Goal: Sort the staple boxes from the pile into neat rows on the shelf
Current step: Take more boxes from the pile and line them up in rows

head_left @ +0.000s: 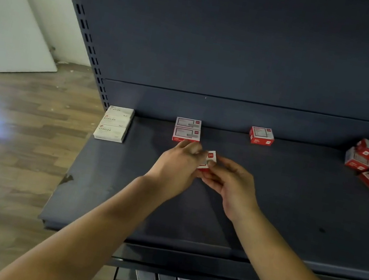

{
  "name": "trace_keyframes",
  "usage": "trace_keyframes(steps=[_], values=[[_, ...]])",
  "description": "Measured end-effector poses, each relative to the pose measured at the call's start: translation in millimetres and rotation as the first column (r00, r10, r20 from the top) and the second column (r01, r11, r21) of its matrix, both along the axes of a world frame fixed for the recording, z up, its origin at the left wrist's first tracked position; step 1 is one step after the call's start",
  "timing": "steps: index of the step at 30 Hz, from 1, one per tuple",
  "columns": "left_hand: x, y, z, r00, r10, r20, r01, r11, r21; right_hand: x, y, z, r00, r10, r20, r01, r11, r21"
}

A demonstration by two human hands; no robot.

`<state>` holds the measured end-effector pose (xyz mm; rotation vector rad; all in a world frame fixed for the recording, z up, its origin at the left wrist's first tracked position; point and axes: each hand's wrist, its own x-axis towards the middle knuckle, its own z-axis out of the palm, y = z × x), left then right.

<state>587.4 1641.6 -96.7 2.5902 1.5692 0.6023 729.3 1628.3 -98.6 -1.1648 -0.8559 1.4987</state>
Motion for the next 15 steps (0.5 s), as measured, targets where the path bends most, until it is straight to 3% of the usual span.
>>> trace_keyframes(steps=[2, 4, 5, 7, 8, 10, 15], values=[[-5, 6, 0, 1.000, -0.011, -0.022, 0.009, 0.997, -0.075, -4, 3, -1, 0.997, 0.000, 0.076, 0.000, 1.000, 0.011], [-10, 14, 1, 0.998, -0.015, -0.067, 0.008, 0.994, -0.110, -5, 6, -2, 0.940, -0.004, 0.340, -0.032, 0.995, 0.100], [-13, 19, 0, 0.995, -0.012, -0.099, 0.000, 0.992, -0.127, -4, 9, -3, 0.832, -0.025, 0.554, -0.089, 0.980, 0.179], [-19, 29, -5, 0.988, 0.000, -0.151, -0.024, 0.987, -0.159, 0, 14, -5, 0.452, -0.083, 0.888, -0.311, 0.918, 0.244], [-21, 34, -9, 0.986, 0.008, -0.164, -0.037, 0.985, -0.169, 1, 15, -6, 0.273, -0.098, 0.957, -0.405, 0.891, 0.207], [-26, 41, -16, 0.986, 0.022, -0.166, -0.055, 0.979, -0.194, 1, 15, -6, 0.082, -0.090, 0.993, -0.478, 0.871, 0.118], [-31, 46, -30, 0.992, 0.025, -0.120, -0.051, 0.974, -0.222, -2, 12, -9, 0.016, -0.057, 0.998, -0.497, 0.866, 0.058]])
